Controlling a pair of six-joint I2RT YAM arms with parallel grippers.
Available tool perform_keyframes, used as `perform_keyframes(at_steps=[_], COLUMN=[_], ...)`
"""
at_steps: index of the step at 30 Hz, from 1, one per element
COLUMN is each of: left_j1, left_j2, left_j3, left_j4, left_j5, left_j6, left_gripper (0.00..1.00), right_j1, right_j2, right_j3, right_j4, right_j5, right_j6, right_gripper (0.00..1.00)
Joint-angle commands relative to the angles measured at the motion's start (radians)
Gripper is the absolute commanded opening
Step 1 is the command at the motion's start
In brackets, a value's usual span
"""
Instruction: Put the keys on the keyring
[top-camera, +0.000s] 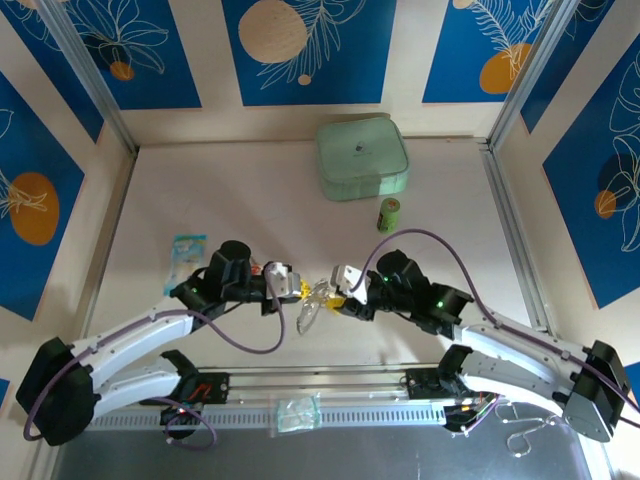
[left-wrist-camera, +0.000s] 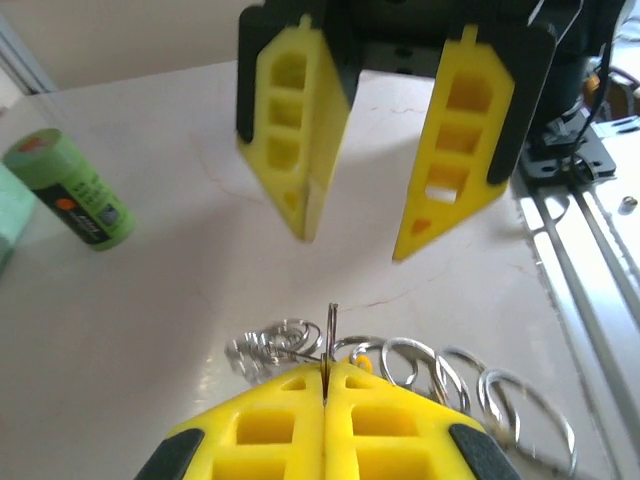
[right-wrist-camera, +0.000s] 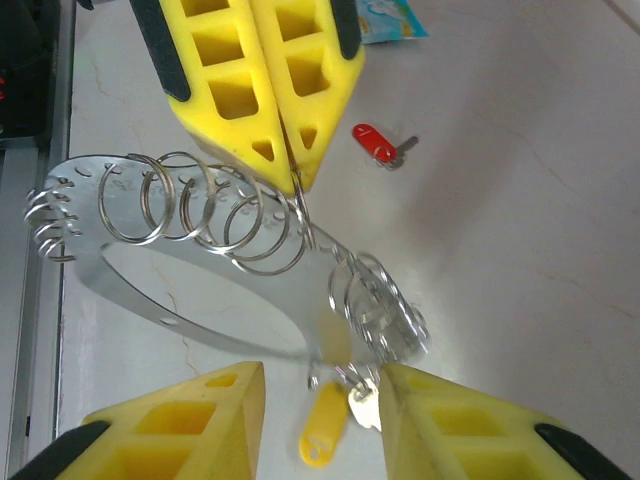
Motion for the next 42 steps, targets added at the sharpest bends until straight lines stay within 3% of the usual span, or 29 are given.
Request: perform_keyframes(at_steps=[1, 10, 21, 30, 35, 42], left_j1=[-0.015, -0.039, -0.039, -0.039, -0.038, -0.039], left_j2=[-0.032, -0.022, 0.023, 0.064, 0.064, 0.054], left_j3=[0.024, 0.047, 0.03, 0.036, 0.034, 0.027], left_j4=[-0.053, -0.117, -0.049, -0.021, -0.023, -0.015], left_j5=[-0.063, -0.09, -0.015, 0.015, 0.014, 0.015], left_j6=[0.089, 0.133, 0.011, -0.066, -0.065, -0.065], left_gripper=[0.0, 0.0, 0.0, 0.0, 0.0, 0.0], right_j1=[0.005, 0.016, 0.041, 0.041, 0.045, 0.049], right_j2=[-0.015, 0.06, 0.166, 0.185, 0.2, 0.205], right_j3=[0.032, 0.05, 0.026, 0.014, 0.019, 0.024], right_j4=[-0.069, 0.022, 0.205, 0.196, 0.178, 0.164], right_j5=[0.021, -0.01, -0.027, -0.09, -0.025, -0.035], right_j6=[-0.007, -0.02, -0.038, -0.035, -0.049, -0.063], right_gripper=[0.33, 0.23, 0.28, 0.3, 0.26, 0.21])
